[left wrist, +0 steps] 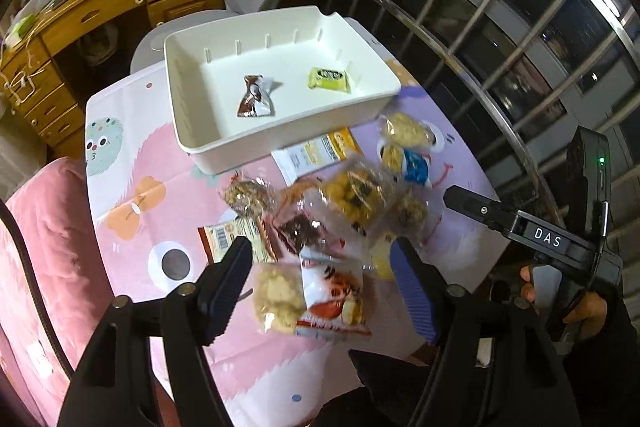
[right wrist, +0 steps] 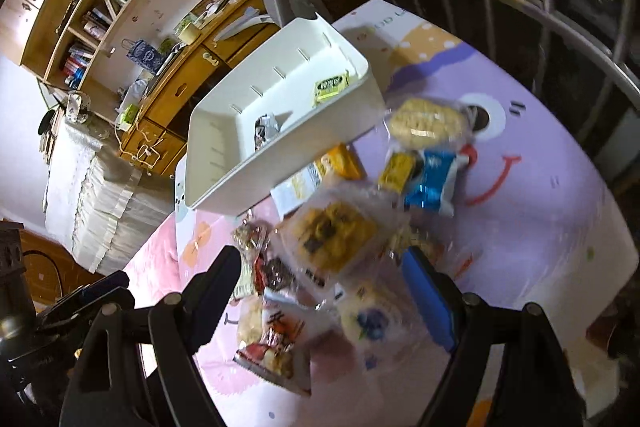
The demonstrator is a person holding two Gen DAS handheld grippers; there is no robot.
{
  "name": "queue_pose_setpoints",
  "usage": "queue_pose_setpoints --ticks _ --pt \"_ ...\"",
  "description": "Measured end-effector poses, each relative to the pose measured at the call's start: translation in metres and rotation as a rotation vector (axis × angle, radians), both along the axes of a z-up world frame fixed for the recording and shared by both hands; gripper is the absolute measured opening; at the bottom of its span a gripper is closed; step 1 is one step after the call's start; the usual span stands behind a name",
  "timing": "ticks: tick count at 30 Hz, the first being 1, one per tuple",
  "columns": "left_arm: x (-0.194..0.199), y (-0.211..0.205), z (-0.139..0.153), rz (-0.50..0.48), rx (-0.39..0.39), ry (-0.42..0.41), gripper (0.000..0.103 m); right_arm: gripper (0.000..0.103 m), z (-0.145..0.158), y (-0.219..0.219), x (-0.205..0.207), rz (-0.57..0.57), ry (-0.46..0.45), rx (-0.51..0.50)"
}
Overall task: Organize snacks
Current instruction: 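Grasp the white-red snack bag with the left gripper while the right grasps the blueberry cake bag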
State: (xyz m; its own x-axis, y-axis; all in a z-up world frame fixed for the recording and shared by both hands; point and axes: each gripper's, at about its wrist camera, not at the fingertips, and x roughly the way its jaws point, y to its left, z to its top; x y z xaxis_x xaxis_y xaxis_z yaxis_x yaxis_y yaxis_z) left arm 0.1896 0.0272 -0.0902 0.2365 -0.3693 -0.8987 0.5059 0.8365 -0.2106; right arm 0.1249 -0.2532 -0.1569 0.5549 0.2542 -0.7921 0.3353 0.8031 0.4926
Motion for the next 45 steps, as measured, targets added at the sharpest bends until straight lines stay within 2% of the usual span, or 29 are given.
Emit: queue_pose_setpoints --ticks 13,22,28,36,41,45 --pt "-0.022 0.011 -0.032 -0.106 0.072 0.054 0.08 0.083 -0.035 0.026 -0.058 -0.142 0.064 0.043" --pt "-0.031 -0.007 -0.055 -0.201 0.183 0.081 0.084 0.083 -0.072 0.028 -0.076 -0.226 0.159 0.157" --pt "-0.034 -0.028 -0.075 -0.269 0.263 0.131 0.085 0.083 -0.096 0.023 -0.076 -0.273 0.221 0.257" --pt "-0.022 -0.055 -0.106 -0.28 0.309 0.239 0.088 0.083 -0.12 0.01 -0.068 -0.342 0.292 0.375" --pt "-0.012 -0.069 -0.133 -0.27 0.365 0.336 0.088 0.083 -0.131 0.004 -0.055 -0.353 0.361 0.404" --pt "-0.003 -0.079 -0.156 -0.244 0.387 0.43 0.088 0.083 -0.134 -0.003 -0.044 -0.346 0.416 0.38"
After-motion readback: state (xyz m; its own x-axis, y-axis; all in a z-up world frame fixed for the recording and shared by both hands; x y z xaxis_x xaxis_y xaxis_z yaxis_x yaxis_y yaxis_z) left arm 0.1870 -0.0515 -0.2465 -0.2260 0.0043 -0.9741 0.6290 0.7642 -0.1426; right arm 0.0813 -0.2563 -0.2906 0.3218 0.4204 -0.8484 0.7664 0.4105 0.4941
